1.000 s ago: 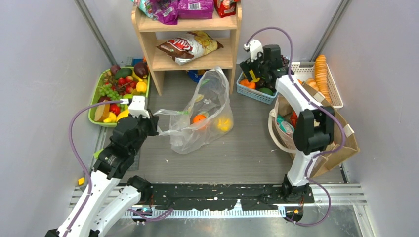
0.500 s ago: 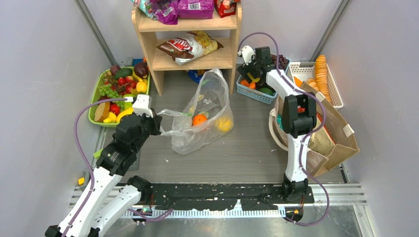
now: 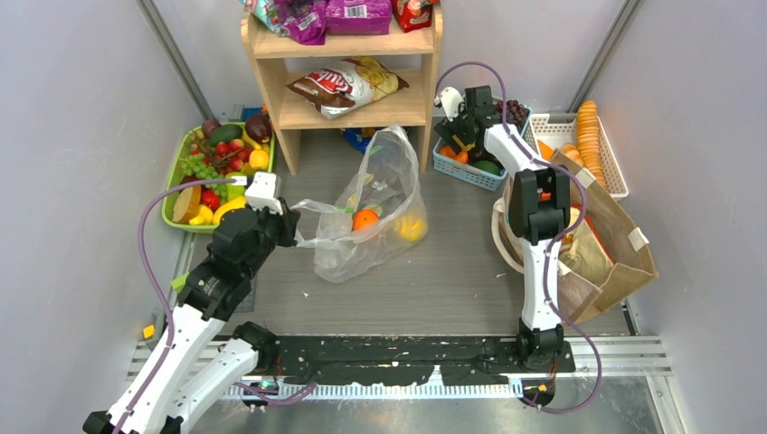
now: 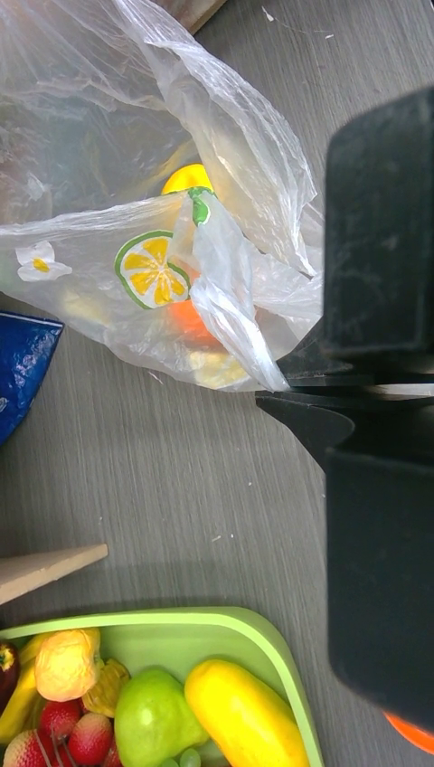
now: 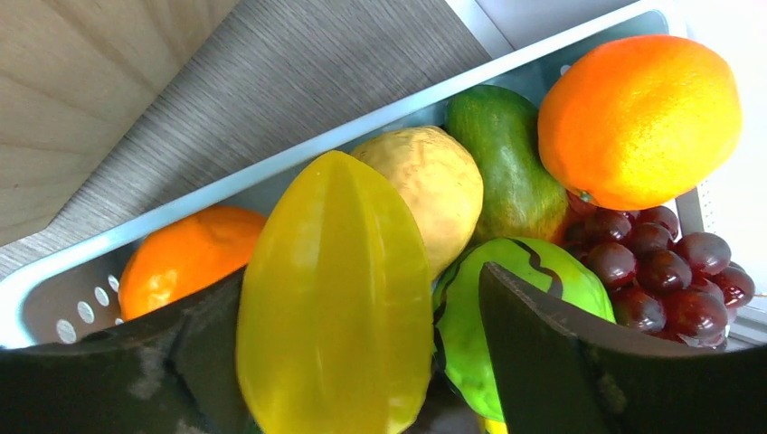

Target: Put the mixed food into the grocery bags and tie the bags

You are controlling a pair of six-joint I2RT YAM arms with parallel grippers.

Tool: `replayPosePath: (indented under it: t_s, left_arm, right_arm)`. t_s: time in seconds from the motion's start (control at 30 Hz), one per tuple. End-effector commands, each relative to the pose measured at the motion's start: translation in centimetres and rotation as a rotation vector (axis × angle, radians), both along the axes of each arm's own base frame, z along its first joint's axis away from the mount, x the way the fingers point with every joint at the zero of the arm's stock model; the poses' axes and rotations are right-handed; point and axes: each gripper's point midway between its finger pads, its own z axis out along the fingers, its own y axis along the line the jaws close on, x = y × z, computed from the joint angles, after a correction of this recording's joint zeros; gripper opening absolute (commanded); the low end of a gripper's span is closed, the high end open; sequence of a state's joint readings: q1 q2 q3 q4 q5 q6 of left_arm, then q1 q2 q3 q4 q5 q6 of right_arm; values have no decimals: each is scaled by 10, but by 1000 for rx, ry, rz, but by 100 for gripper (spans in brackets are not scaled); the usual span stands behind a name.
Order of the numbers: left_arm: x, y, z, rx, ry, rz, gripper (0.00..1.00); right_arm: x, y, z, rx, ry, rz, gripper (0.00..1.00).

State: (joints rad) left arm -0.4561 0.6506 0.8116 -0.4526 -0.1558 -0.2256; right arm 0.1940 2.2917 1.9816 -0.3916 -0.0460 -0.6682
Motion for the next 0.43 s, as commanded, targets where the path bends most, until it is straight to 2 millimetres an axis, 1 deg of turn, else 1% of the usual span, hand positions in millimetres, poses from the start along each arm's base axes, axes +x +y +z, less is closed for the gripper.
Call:
replayPosePath:
  t_s: [0.0, 0.03, 0.07, 0.1, 0.27, 0.4]
  left_arm:
    - [5, -2, 12, -7, -55, -4, 0]
    - [5, -2, 12, -8, -54, -4, 0]
    - [5, -2, 13, -9, -57, -5, 0]
    - [5, -2, 12, -9, -56, -5, 0]
    - [4, -3, 13, -13, -57, -10, 0]
    - [4, -2, 14, -13, -60, -7, 0]
  right_arm:
    - [-1, 16, 19, -12, -12, 62, 76]
    - [-3, 18, 28, 0, -22, 67, 64]
    - [-6, 19, 29, 10, -17, 66, 59]
    - [-9, 20, 36, 22, -26, 70, 53]
    - [-19, 23, 62, 61, -68, 72, 49]
    - [-35, 23, 91, 94, -84, 81, 45]
